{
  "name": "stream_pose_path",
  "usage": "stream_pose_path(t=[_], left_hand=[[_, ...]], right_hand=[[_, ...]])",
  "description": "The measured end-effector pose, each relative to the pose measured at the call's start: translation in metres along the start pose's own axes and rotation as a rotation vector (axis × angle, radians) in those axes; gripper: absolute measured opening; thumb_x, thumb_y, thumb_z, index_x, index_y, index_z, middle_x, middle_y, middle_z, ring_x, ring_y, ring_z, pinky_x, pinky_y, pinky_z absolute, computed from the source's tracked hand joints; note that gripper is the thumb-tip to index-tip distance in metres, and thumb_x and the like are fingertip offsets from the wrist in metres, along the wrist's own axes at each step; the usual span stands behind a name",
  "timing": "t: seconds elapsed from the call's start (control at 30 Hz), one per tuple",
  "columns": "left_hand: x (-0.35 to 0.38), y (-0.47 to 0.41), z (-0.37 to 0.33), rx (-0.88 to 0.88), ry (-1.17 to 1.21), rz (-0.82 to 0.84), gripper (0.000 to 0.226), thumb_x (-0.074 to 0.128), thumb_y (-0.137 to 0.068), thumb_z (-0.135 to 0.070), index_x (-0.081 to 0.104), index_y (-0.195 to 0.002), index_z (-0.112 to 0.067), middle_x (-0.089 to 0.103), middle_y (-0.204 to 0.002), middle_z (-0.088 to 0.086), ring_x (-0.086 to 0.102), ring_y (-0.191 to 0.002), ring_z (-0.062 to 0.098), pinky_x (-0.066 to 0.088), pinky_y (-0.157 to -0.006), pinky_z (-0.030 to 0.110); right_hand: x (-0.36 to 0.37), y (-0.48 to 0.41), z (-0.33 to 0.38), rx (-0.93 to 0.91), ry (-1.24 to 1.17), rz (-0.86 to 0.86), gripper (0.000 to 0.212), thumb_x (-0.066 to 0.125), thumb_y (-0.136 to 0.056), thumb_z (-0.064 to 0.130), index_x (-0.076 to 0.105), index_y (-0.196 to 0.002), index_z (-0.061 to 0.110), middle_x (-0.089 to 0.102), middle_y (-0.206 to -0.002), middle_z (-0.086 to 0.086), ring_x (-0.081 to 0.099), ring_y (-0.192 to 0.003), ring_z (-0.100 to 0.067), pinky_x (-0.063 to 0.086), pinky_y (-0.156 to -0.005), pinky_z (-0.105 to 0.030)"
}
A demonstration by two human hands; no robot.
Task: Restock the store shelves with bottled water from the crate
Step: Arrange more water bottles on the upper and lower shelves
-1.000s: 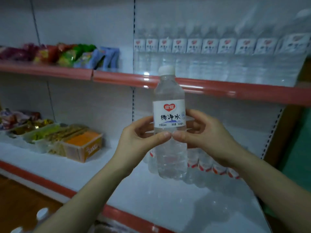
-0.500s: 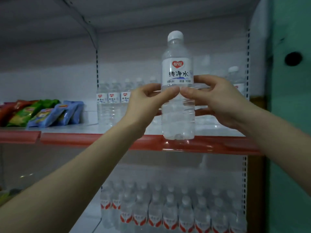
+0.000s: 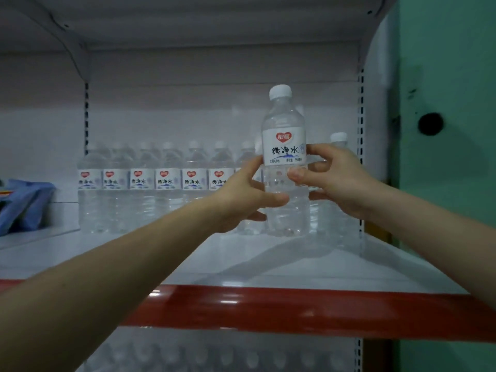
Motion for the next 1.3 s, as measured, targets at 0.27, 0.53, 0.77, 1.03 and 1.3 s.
stream_pose_path(t=[0.27, 0.53, 0.77, 1.03, 1.3], left_hand=[[0.022, -0.031, 0.034, -0.069, 0.062, -0.010, 0.078, 0.065, -0.082, 0.000, 0.025, -0.142, -0.029, 0.058, -0.089, -0.003, 0.060, -0.086, 0.014, 0.050, -0.088, 0.042], [0.034, -0.053, 0.056, -0.106, -0.011, 0.024, 0.075, 0.068, -0.082, -0.007, 0.027, -0.138, -0.035, 0.050, -0.107, 0.000, 0.058, -0.095, 0.019, 0.052, -0.069, 0.024], [0.041, -0.068, 0.064, -0.101, -0.019, 0.046, 0.051, 0.066, -0.083, -0.006, 0.041, -0.114, -0.038, 0.055, -0.101, -0.007, 0.059, -0.089, 0.012, 0.050, -0.070, 0.025], [0.047, -0.077, 0.069, -0.203, -0.092, 0.042, 0.045, 0.064, -0.086, -0.010, 0.046, -0.126, -0.022, 0.064, -0.104, 0.008, 0.059, -0.094, 0.025, 0.047, -0.067, 0.025], [0.055, -0.087, 0.077, -0.246, -0.086, 0.007, 0.037, 0.061, -0.089, -0.010, 0.050, -0.123, -0.014, 0.062, -0.117, 0.015, 0.055, -0.091, 0.023, 0.045, -0.066, 0.025]], right_hand=[[-0.008, -0.014, -0.028, 0.061, 0.385, 0.048, 0.045, 0.070, -0.081, 0.024, 0.054, -0.123, 0.026, 0.066, -0.093, 0.005, 0.065, -0.077, -0.023, 0.057, -0.072, -0.037], [-0.017, -0.011, -0.057, 0.184, 0.486, 0.035, 0.036, 0.072, -0.080, 0.022, 0.058, -0.113, 0.017, 0.062, -0.088, 0.008, 0.063, -0.066, -0.014, 0.055, -0.066, -0.028], [-0.022, -0.008, -0.082, 0.318, 0.595, 0.061, 0.031, 0.068, -0.084, 0.026, 0.057, -0.060, 0.010, 0.065, -0.063, -0.009, 0.062, -0.059, -0.017, 0.053, -0.065, -0.029], [-0.026, -0.009, -0.094, 0.323, 0.598, -0.031, 0.030, 0.068, -0.085, 0.025, 0.053, -0.063, 0.009, 0.060, -0.058, -0.004, 0.059, -0.052, -0.011, 0.053, -0.066, -0.031], [-0.032, -0.009, -0.099, 0.324, 0.573, -0.095, 0.025, 0.067, -0.085, 0.017, 0.051, -0.068, 0.008, 0.062, -0.068, -0.012, 0.063, -0.058, -0.016, 0.056, -0.072, -0.038]])
Point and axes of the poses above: each hand's wrist, its own y-axis away from the middle knuckle, its own x-axis out of the palm, z = x × y, the point moved 7 cm from there along -y, towards the middle knuckle
